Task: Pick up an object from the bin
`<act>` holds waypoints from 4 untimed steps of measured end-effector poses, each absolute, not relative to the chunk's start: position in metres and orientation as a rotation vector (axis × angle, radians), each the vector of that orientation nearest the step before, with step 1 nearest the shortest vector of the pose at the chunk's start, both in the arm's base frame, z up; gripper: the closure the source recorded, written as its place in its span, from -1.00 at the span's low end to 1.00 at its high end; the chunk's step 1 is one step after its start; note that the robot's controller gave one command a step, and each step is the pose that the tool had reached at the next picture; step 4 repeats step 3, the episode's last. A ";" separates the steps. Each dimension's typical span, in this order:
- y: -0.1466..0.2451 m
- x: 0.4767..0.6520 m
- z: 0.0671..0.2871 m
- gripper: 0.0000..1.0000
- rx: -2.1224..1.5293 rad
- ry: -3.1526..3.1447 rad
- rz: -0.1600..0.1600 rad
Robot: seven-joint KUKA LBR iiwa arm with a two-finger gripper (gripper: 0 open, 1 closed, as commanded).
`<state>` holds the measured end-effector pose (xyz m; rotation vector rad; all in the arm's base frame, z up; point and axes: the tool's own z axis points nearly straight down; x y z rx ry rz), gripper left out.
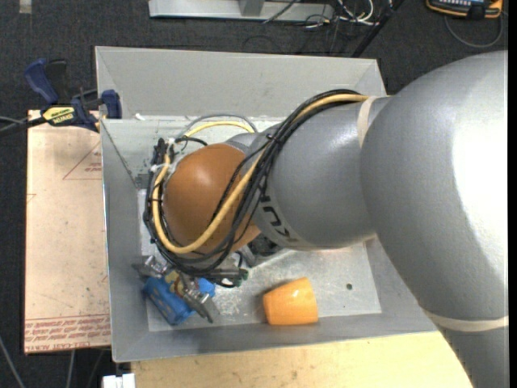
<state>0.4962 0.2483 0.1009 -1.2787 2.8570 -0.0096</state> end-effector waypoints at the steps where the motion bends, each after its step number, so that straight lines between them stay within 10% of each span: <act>1: 0.248 0.495 0.104 1.00 -1.278 2.859 -0.009; 4: 0.250 0.495 0.132 1.00 -1.274 2.851 -0.001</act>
Offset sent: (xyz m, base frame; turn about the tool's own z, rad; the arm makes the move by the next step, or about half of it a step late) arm 0.0000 0.0001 0.0525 0.0000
